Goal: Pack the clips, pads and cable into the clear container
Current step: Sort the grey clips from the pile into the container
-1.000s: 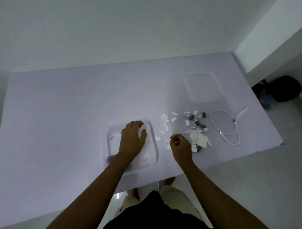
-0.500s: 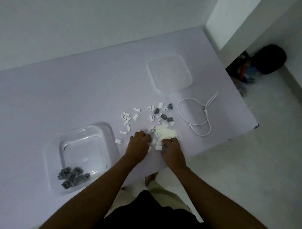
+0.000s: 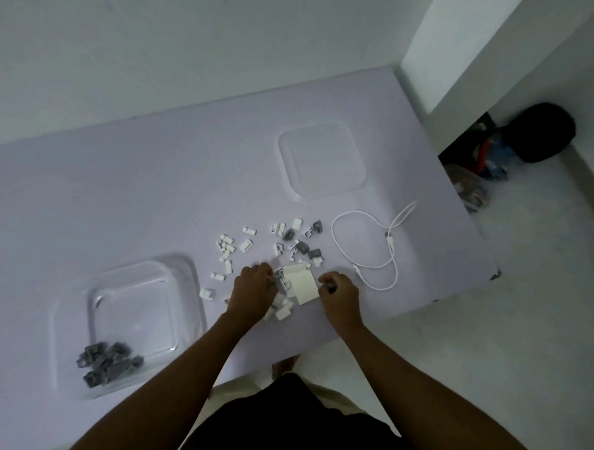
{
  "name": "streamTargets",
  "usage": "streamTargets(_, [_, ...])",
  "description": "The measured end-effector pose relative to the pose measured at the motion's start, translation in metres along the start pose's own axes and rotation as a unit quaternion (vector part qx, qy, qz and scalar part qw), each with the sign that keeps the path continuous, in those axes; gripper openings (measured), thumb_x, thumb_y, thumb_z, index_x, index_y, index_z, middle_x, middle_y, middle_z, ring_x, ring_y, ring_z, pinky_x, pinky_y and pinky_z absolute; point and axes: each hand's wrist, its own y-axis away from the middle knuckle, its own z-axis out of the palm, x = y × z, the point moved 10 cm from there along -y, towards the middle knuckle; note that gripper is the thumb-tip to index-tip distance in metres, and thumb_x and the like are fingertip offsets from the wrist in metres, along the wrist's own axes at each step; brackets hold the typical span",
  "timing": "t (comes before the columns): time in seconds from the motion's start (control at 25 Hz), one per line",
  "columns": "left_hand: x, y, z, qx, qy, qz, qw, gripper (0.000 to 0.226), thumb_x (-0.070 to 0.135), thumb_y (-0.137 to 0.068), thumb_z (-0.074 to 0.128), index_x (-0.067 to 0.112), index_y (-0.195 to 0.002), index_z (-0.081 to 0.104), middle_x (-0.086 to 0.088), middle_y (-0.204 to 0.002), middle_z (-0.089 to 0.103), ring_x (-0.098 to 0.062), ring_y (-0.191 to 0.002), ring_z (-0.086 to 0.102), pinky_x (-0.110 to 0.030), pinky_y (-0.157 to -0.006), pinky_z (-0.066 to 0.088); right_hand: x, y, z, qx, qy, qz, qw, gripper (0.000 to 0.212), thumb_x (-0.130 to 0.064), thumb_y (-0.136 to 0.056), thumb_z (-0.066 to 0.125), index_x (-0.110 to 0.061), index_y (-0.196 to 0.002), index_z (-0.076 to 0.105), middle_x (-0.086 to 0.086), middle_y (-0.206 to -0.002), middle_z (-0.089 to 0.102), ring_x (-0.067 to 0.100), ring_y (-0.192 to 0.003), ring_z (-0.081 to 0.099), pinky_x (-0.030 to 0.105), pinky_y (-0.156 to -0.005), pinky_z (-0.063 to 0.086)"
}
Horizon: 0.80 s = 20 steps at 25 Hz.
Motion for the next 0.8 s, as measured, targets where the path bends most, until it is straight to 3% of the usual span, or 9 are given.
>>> streamTargets(0.08, [-0.007,-0.007,-0.003,-0.011,0.215,-0.107,0.971,0.017,0.011,-0.093,0.048,0.011,-0.095,0.065,-0.008,-0.086,0.066,-0.024,-0.076,0.062,-0.033,-0.066,0.051,-0.005,-0.017,-0.013,0.016,-0.016,0.006,1.000,0.010,0.000,-0.085,0.061,-0.005,-0.088,0.069,0.006,-0.083,0.065,0.016,-0.078,0.058,0.009,-0.067,0.039])
streamTargets(0.2, [-0.004,-0.014,0.013,-0.077,0.511,-0.269,0.813,0.030,-0.007,-0.082,0.038,0.001,-0.085,0.067,-0.017,-0.079,0.063,-0.031,-0.069,0.062,-0.037,-0.057,0.055,-0.014,-0.047,-0.010,-0.009,0.000,-0.006,1.000,0.006,-0.014,-0.086,0.068,-0.010,-0.085,0.065,0.007,-0.082,0.063,0.017,-0.072,0.057,0.024,-0.068,0.041])
streamTargets(0.24, [0.001,-0.017,0.014,-0.094,0.560,-0.300,0.766,0.030,-0.008,-0.078,0.037,0.001,-0.081,0.065,-0.017,-0.076,0.060,-0.029,-0.065,0.059,-0.034,-0.054,0.052,-0.018,-0.057,-0.004,-0.025,0.022,-0.012,0.999,0.010,-0.019,-0.084,0.071,-0.012,-0.087,0.064,0.007,-0.086,0.063,0.017,-0.074,0.058,0.025,-0.068,0.041])
streamTargets(0.32, [0.008,-0.027,0.014,-0.119,0.602,-0.323,0.720,0.026,-0.004,-0.073,0.035,0.004,-0.074,0.060,-0.014,-0.072,0.054,-0.023,-0.058,0.052,-0.028,-0.051,0.042,-0.025,-0.072,0.009,-0.054,0.075,-0.035,0.995,0.021,-0.027,-0.081,0.075,-0.015,-0.094,0.065,0.007,-0.095,0.063,0.018,-0.081,0.060,0.025,-0.071,0.043])
streamTargets(0.4, [0.013,-0.040,0.008,-0.125,0.580,-0.314,0.741,0.019,0.006,-0.077,0.036,0.008,-0.069,0.054,-0.009,-0.064,0.048,-0.018,-0.046,0.042,-0.022,-0.047,0.031,-0.025,-0.079,0.022,-0.090,0.098,-0.041,0.990,0.035,-0.028,-0.077,0.079,-0.014,-0.106,0.065,0.008,-0.103,0.059,0.016,-0.087,0.056,0.027,-0.076,0.045])
streamTargets(0.48, [0.011,-0.060,-0.003,-0.100,0.450,-0.277,0.843,0.024,0.020,-0.086,0.045,0.012,-0.064,0.051,-0.005,-0.057,0.043,-0.015,-0.039,0.037,-0.020,-0.044,0.027,-0.020,-0.085,0.027,-0.101,0.115,-0.030,0.988,0.040,-0.026,-0.076,0.081,-0.014,-0.109,0.063,0.009,-0.107,0.057,0.021,-0.093,0.055,0.033,-0.082,0.048])
streamTargets(0.56, [0.015,-0.082,-0.019,-0.044,0.215,-0.199,0.955,0.031,0.034,-0.089,0.056,0.012,-0.067,0.053,-0.005,-0.061,0.052,-0.017,-0.051,0.048,-0.024,-0.050,0.035,-0.015,-0.089,0.024,-0.071,0.134,-0.038,0.988,0.029,-0.023,-0.078,0.078,-0.011,-0.100,0.063,0.014,-0.102,0.058,0.030,-0.093,0.058,0.039,-0.079,0.050])
streamTargets(0.64, [0.027,-0.093,-0.020,-0.016,0.083,-0.148,0.985,0.027,0.039,-0.086,0.061,0.012,-0.082,0.056,-0.003,-0.074,0.058,-0.021,-0.068,0.057,-0.029,-0.060,0.042,-0.013,-0.091,0.018,-0.043,0.128,-0.047,0.990,0.021,-0.024,-0.083,0.074,-0.008,-0.089,0.063,0.016,-0.093,0.059,0.034,-0.084,0.060,0.039,-0.072,0.050])
streamTargets(0.8, [0.036,-0.107,0.002,-0.053,0.007,-0.110,0.993,0.034,0.046,-0.087,0.061,0.015,-0.099,0.054,-0.008,-0.089,0.061,-0.029,-0.082,0.062,-0.035,-0.065,0.048,-0.007,-0.094,-0.007,0.000,-0.019,0.004,1.000,0.022,-0.015,-0.085,0.071,-0.015,-0.072,0.053,0.004,-0.070,0.054,0.017,-0.064,0.050,0.029,-0.061,0.041])
